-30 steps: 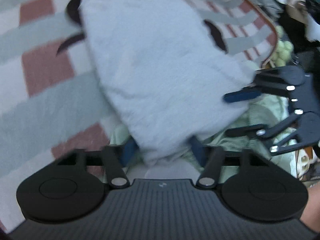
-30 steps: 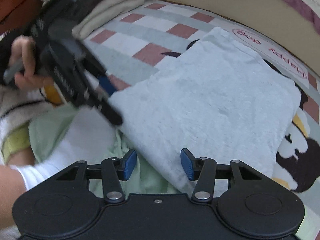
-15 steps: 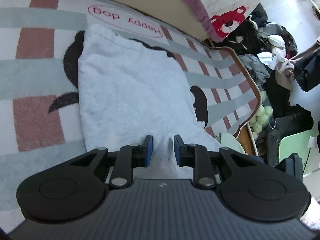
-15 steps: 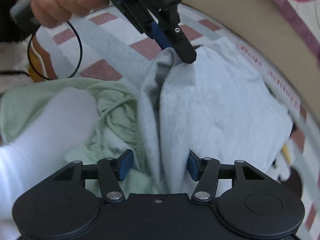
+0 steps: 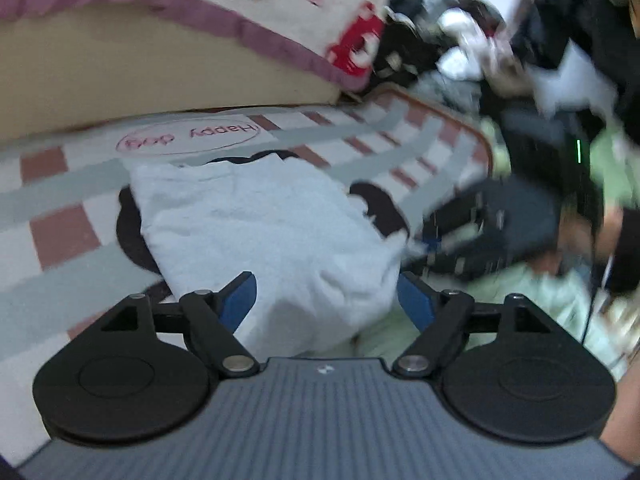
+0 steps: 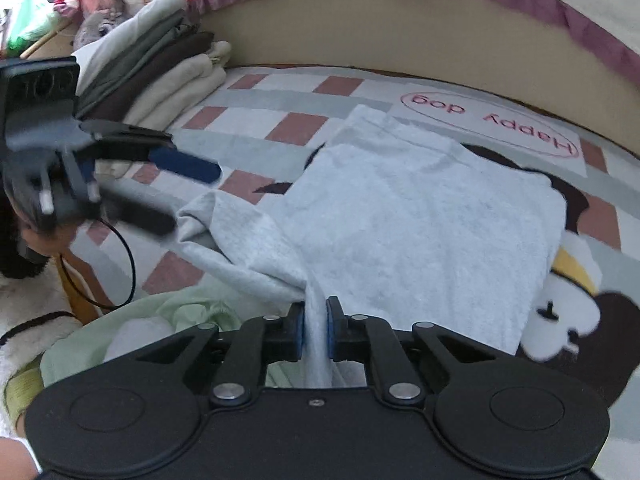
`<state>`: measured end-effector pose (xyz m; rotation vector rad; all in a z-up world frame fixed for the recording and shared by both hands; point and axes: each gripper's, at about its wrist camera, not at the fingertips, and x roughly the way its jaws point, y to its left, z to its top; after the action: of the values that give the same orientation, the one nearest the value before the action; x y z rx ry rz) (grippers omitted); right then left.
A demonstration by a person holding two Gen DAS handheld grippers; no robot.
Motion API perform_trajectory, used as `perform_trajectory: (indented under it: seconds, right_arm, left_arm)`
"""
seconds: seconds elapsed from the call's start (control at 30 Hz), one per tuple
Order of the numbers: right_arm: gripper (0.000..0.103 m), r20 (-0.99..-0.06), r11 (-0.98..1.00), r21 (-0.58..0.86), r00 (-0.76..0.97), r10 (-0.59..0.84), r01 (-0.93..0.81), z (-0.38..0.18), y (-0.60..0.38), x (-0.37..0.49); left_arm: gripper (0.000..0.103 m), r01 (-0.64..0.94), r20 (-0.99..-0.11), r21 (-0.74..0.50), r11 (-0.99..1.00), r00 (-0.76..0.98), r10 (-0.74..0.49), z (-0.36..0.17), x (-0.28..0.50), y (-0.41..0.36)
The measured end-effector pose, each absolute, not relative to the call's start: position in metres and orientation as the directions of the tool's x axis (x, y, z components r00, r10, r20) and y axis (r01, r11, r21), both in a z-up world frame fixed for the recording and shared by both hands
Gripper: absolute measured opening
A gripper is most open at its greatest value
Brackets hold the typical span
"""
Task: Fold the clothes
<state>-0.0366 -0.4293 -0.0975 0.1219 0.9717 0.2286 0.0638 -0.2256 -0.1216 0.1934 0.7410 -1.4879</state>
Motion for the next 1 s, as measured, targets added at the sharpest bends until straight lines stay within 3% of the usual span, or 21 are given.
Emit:
perform_trajectory:
  seconds: [0.07, 0.2, 0.23, 0.27, 0.3, 0.33, 0.37, 0.47, 0.57, 0.7, 0.87, 1.0]
  right_arm:
    - [0.011, -0.809, 0.965, 0.199, 0.528, 0.261, -0.171, -0.096, -0.431, -0.034]
    - [0.011, -0.824, 0.935, 0.208, 0.463, 0.326, -0.287, -0.09, -0.438, -0.014]
    - [0.011, -0.82, 0.919, 0.236, 0.442, 0.363, -0.317, -0.087, -0.441, -0.006]
    - [0.011, -0.815, 0.904, 0.256, 0.426, 0.392, -0.342, -0.083, -0.445, 0.001]
    - [0.011, -0.81, 0.889, 0.276, 0.409, 0.42, -0.366, -0.08, -0.448, 0.008]
    - [0.011, -0.812, 0.891, 0.277, 0.409, 0.417, -0.36, -0.078, -0.452, 0.012]
    - [0.012, -0.814, 0.893, 0.278, 0.408, 0.414, -0.353, -0.076, -0.456, 0.016]
    - [0.022, -0.78, 0.891, 0.348, 0.437, 0.448, -0.292, -0.074, -0.471, 0.018]
    - [0.056, -0.738, 0.874, 0.431, 0.469, 0.485, -0.226, -0.076, -0.484, 0.006]
    - [0.057, -0.721, 0.881, 0.427, 0.513, 0.467, -0.203, -0.072, -0.495, -0.012]
    - [0.058, -0.751, 0.871, 0.437, 0.442, 0.491, -0.226, -0.07, -0.495, -0.027]
    - [0.061, -0.797, 0.941, 0.214, 0.51, 0.324, -0.263, -0.069, -0.47, -0.045]
  left_arm:
    - [0.095, 0.972, -0.59, -0.216, 0.095, -0.052, -0.806, -0.127, 0.051, -0.238]
    - [0.096, 0.998, -0.633, 0.063, 0.029, 0.062, -0.771, -0.145, 0.033, -0.269]
    - [0.09, 0.997, -0.633, 0.073, 0.027, 0.067, -0.771, -0.147, 0.035, -0.275]
    - [0.065, 0.999, -0.632, 0.035, 0.026, 0.042, -0.774, -0.146, 0.039, -0.278]
    - [0.047, 0.999, -0.627, -0.046, 0.026, -0.009, -0.779, -0.144, 0.047, -0.279]
    - [0.022, 0.987, -0.613, -0.161, 0.027, -0.079, -0.786, -0.142, 0.057, -0.279]
    - [0.015, 0.973, -0.599, -0.226, 0.037, -0.109, -0.794, -0.14, 0.064, -0.278]
    - [0.013, 0.95, -0.574, -0.299, 0.092, -0.102, -0.813, -0.137, 0.081, -0.273]
    - [0.013, 0.91, -0.567, -0.393, 0.135, -0.124, -0.815, -0.14, 0.098, -0.27]
    - [0.013, 0.895, -0.585, -0.416, 0.164, -0.125, -0.801, -0.147, 0.1, -0.273]
    - [0.013, 0.842, -0.601, -0.493, 0.221, -0.145, -0.786, -0.153, 0.111, -0.281]
    - [0.013, 0.802, -0.595, -0.544, 0.247, -0.162, -0.787, -0.16, 0.118, -0.284]
